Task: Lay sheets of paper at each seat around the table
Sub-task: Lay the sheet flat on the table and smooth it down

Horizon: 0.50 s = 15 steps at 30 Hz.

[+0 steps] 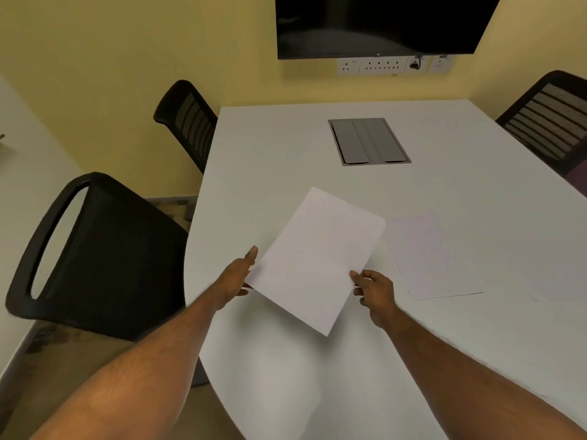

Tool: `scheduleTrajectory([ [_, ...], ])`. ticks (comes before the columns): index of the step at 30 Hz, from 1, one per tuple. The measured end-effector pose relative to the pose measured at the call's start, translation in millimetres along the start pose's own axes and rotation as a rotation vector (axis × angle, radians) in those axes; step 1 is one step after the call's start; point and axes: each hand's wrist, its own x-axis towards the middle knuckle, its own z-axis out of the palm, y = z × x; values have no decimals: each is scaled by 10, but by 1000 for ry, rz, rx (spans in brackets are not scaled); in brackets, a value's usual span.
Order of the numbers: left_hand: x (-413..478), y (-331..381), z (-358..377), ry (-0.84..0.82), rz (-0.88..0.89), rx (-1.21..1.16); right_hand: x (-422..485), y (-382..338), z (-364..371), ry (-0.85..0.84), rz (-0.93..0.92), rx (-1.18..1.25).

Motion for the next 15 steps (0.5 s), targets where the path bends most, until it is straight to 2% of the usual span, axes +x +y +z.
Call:
scheduleTrajectory([
  [5,505,-87,-393,-72,5,8,95,93,481,106,90,84],
  [15,1337,-185,-860,76,5,-94,326,322,1323,153,241,253],
])
